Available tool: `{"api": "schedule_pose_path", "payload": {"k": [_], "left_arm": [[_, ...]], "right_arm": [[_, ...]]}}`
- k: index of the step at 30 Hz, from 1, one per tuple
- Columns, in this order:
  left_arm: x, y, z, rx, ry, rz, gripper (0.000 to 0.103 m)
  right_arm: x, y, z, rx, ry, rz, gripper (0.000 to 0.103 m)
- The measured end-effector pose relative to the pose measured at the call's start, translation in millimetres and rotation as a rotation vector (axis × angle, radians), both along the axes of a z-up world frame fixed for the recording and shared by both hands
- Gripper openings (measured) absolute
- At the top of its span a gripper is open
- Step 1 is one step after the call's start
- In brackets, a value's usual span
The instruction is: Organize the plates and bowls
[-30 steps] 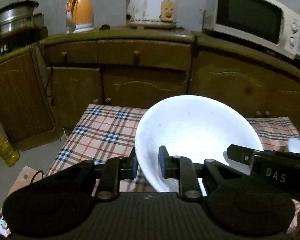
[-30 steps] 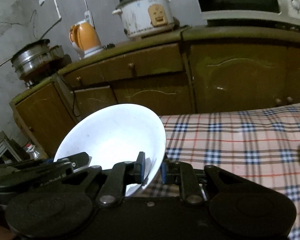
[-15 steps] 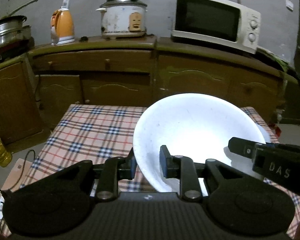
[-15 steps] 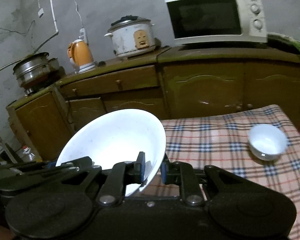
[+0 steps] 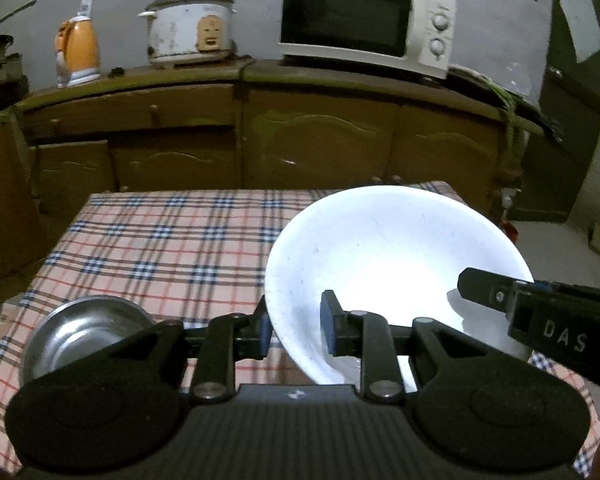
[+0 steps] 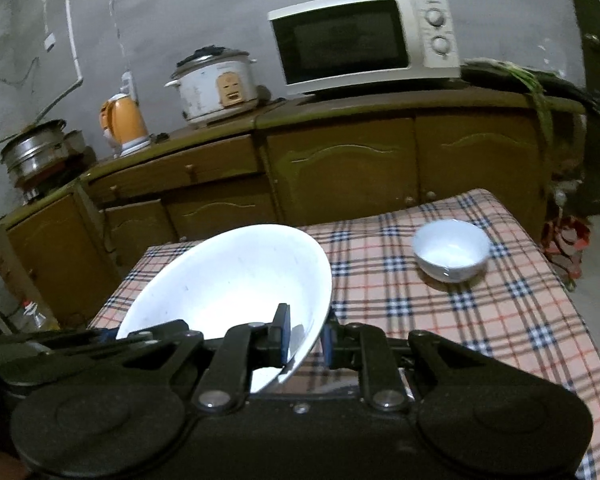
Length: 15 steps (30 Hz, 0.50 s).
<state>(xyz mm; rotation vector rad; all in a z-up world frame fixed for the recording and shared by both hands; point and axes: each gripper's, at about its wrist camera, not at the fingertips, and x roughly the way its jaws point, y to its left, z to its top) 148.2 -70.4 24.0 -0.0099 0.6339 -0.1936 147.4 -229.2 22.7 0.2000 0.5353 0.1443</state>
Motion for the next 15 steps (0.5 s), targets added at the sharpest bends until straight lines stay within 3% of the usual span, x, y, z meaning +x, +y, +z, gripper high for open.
{"api": "schedule_pose_path", "payload": {"k": [15], "left_arm": [[-4,-50,-45,0.015,0.077,-0.131,0.027]], "right_arm": [[-21,-57,-44,0.007,0.078,-0.11,0.021]]}}
